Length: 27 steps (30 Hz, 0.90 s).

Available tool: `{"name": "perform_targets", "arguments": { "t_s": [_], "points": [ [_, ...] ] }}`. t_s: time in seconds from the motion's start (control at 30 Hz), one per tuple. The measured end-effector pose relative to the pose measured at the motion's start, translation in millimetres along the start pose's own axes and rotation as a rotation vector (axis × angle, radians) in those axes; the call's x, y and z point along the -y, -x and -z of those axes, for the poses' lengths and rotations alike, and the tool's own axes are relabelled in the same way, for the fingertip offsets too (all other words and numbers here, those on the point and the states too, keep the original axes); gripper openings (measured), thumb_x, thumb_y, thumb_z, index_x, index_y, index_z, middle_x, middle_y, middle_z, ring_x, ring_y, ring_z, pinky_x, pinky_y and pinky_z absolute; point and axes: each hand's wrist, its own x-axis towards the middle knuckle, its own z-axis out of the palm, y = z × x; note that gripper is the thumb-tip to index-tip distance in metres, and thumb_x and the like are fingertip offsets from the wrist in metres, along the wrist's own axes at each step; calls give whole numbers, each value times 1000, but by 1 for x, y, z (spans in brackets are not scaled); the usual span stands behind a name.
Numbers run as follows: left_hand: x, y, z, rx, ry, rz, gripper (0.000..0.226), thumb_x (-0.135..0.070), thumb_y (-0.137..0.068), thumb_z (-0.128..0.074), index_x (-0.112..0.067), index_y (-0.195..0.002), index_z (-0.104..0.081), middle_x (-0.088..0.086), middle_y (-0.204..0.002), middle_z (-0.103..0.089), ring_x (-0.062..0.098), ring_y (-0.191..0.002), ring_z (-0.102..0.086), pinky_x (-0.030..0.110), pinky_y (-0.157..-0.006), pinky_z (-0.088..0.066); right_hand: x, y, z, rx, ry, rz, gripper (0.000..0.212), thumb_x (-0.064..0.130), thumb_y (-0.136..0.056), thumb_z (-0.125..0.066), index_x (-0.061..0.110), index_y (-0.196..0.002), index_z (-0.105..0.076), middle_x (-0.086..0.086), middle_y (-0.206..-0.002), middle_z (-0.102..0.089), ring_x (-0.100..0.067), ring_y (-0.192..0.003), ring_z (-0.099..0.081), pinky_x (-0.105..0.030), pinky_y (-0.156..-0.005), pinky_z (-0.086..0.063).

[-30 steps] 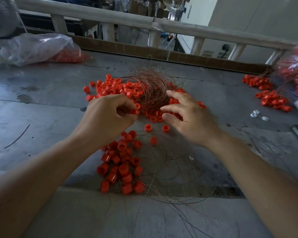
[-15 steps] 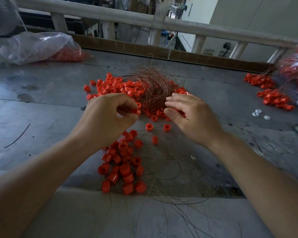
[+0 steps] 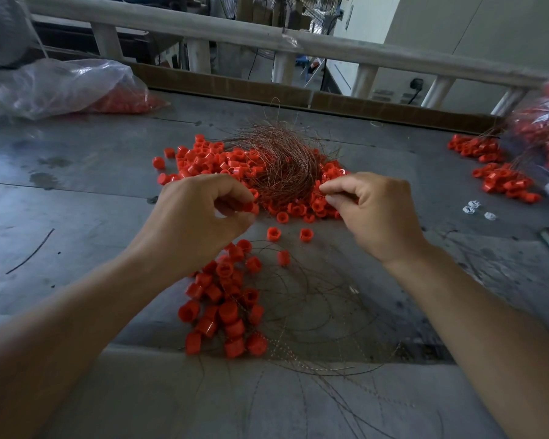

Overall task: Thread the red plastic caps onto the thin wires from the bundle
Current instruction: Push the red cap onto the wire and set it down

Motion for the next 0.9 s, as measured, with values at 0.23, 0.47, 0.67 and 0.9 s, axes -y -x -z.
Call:
{"name": "perform_targets", "arguments": {
  "t_s": [0.23, 0.47, 0.67, 0.9],
  "points": [
    [-4, 2, 1, 13, 26, -47, 20, -13, -74, -73, -29, -80, -63, -22, -75, -57, -19, -71, -51, -4, -64, -35, 6, 1, 7, -99, -18, -31, 17, 10, -77, -71, 8, -94, -70, 10, -75, -61, -10, -71, -63, -38, -70, -55],
    [-9, 6, 1, 30, 4, -224, 19, -12, -72, -72, -20, -89, -69, -24, -85, -53, -17, -79, -49, 2, -73, -39, 20, 4, 13, -263, -74, 141, 18, 16, -75, -71, 3, -85, -65, 11, -76, -58, -11, -63, -61, -34, -57, -55],
    [-12, 9, 2, -16, -2, -340, 16, -14, -73, -75, -19, -88, -69, -12, -99, -54, -13, -80, -49, 5, -73, -41, 25, 7, 13, -324, -186, 198, 12, 10, -75, -72, 4, -83, -64, 11, -76, -56, 6, -61, -53, -7, -61, -46],
    [-17, 14, 2, 141, 109, -490, 19, -22, -71, -71, -16, -89, -70, -14, -111, -56, 5, -83, -61, 14, -72, -50, 48, 18, 10, -173, -463, 261, 21, 4, -75, -70, 15, -86, -55, 6, -72, -61, -15, -63, -61, -22, -56, -50]
  ]
}}
